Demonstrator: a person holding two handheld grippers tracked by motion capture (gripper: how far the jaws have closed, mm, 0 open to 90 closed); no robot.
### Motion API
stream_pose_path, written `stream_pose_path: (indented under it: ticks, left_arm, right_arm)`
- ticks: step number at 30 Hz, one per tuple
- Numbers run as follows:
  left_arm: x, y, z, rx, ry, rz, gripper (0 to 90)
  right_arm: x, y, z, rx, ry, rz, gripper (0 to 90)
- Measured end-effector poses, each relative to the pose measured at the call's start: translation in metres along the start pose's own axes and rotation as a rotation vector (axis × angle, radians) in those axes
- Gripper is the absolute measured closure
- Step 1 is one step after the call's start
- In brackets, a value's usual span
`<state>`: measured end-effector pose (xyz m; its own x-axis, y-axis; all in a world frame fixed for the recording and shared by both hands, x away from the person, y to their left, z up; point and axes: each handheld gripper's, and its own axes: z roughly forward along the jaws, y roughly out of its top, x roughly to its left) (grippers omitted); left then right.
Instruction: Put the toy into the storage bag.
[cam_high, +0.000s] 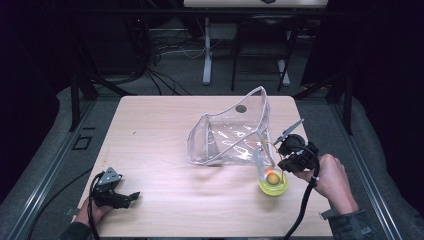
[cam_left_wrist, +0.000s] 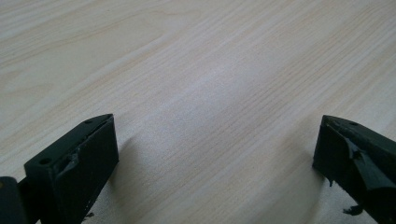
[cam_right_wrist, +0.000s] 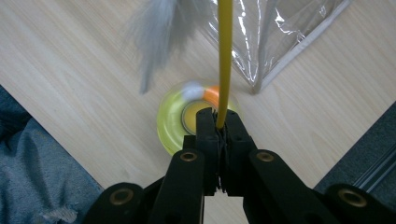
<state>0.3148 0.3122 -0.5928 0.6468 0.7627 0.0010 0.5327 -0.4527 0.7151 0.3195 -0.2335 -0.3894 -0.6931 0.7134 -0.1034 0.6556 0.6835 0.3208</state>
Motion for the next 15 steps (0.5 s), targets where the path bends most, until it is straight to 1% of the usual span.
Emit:
stream_pose_path:
  ticks: [3, 4, 6, 12, 14, 15]
  left_arm:
    - [0.000, 0.000, 0.000, 0.002, 0.001, 0.001, 0.0]
    - [0.000, 0.000, 0.000, 0.001, 0.001, 0.000, 0.0]
    - [0.000, 0.000, 0.000, 0.001, 0.001, 0.000, 0.0]
    - [0.000, 0.000, 0.000, 0.001, 0.001, 0.000, 0.0]
    - [0.000, 0.000, 0.000, 0.000, 0.000, 0.000, 0.0]
    - [0.000, 0.000, 0.000, 0.002, 0.001, 0.001, 0.0]
  right_arm:
    - [-0.005, -0.001, -0.001, 0.004, 0.008, 0.010, 87.7]
    - [-0.007, -0.001, -0.001, -0.003, 0.008, 0.017, 87.7]
    - [-0.010, -0.001, -0.002, 0.006, 0.009, 0.022, 87.7]
    - [-0.018, -0.001, -0.003, 0.015, 0.003, 0.036, 87.7]
    - [-0.022, -0.001, -0.003, 0.016, 0.000, 0.047, 87.7]
    - [-0.024, -0.001, -0.004, 0.007, 0.002, 0.058, 87.7]
